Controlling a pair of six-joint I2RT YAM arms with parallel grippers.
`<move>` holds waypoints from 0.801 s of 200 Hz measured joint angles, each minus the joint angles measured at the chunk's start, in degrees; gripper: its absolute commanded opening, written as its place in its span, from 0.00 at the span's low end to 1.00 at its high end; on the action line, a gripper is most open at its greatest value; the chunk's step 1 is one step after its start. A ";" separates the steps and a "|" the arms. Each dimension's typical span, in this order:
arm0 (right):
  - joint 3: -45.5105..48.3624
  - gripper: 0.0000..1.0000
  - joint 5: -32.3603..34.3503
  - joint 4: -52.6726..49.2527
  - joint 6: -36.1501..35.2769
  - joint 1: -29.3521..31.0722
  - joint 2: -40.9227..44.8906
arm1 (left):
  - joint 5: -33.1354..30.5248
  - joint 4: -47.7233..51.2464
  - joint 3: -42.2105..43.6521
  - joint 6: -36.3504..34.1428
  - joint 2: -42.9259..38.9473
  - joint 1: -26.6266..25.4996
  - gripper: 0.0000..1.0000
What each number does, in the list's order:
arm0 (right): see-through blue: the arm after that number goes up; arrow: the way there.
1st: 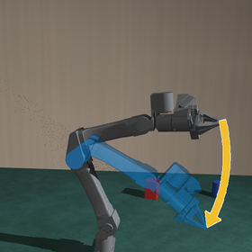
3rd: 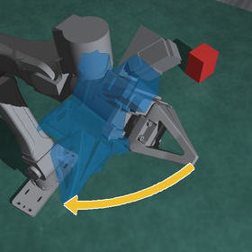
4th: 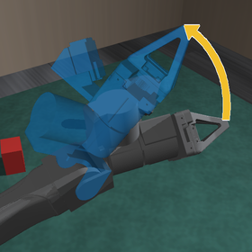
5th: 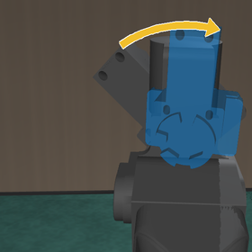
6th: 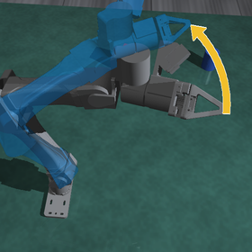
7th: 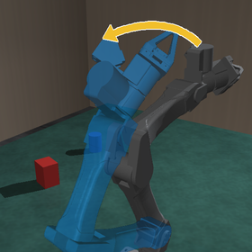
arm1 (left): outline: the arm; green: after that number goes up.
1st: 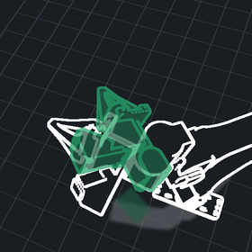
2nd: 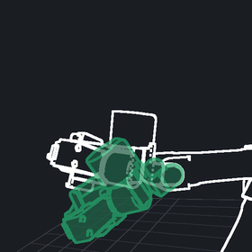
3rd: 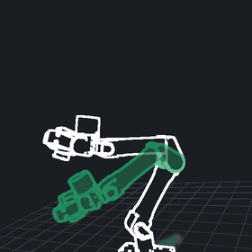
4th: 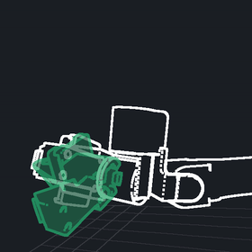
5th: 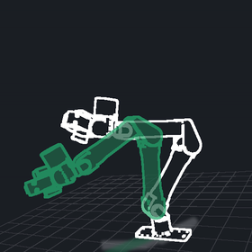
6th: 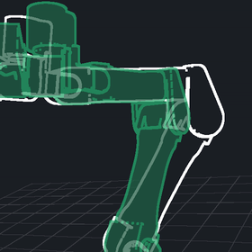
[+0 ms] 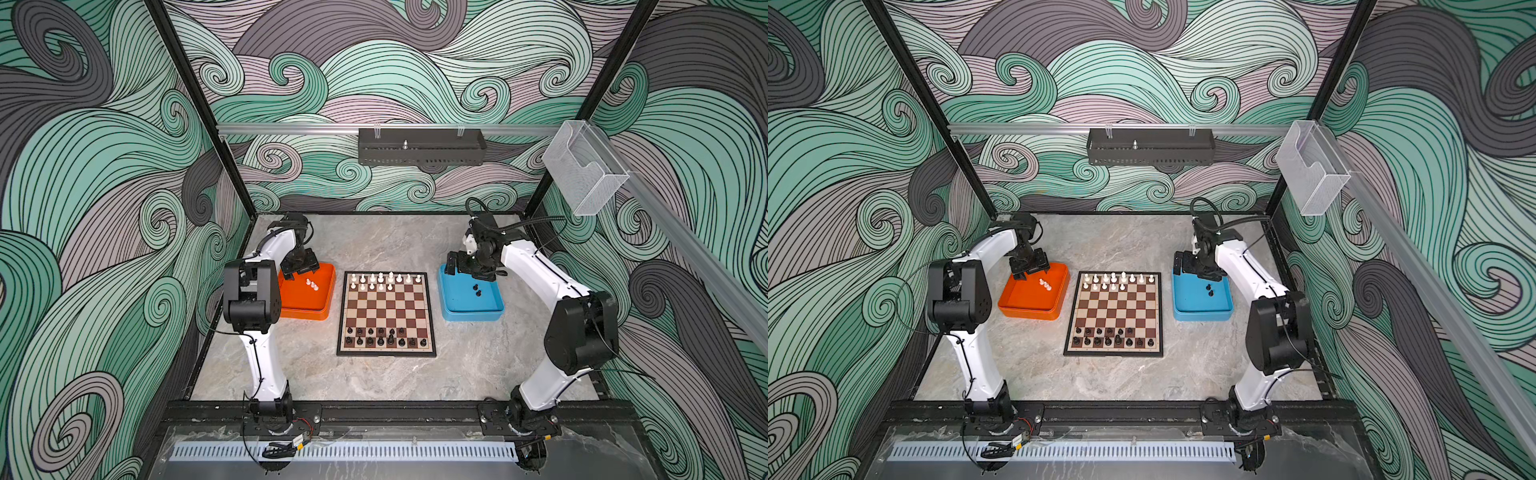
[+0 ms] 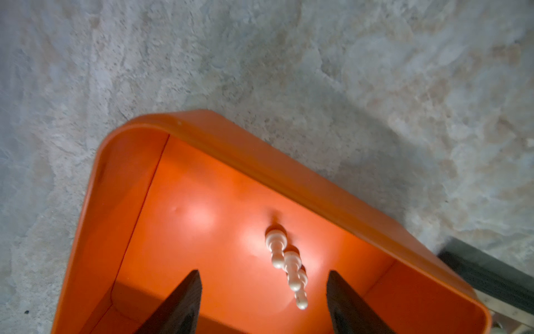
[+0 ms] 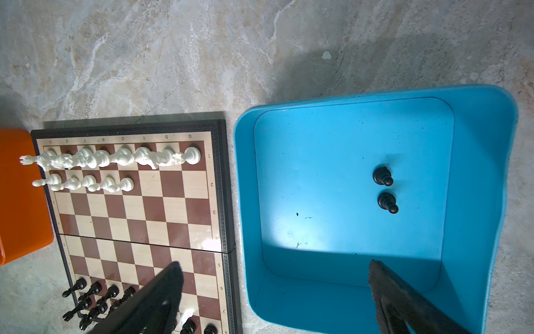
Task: Set up the chess pieces on the board
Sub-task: 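Lower the left gripper into the orange tray and grasp a white pawn, then lift the white pawn out of the orange tray with the left gripper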
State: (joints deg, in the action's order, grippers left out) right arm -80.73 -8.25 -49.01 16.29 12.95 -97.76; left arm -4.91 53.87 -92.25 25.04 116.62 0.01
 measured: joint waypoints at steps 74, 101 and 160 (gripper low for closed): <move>0.00 1.00 -1.16 0.02 -0.66 -0.39 -1.18 | -0.98 0.00 -1.79 0.07 2.93 0.28 0.50; 0.00 1.00 -1.29 0.02 -0.74 -0.44 -1.77 | -0.39 -0.04 -1.95 0.07 3.78 0.28 0.49; 0.00 1.00 -1.84 0.02 -0.87 -0.44 -1.84 | 1.60 -0.13 -1.88 0.17 4.07 0.28 0.40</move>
State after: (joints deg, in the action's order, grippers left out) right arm -80.73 -10.09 -48.99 15.42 12.51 -99.59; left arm -3.31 53.74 -94.13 25.21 120.68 0.30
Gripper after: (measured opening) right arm 0.998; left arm 0.403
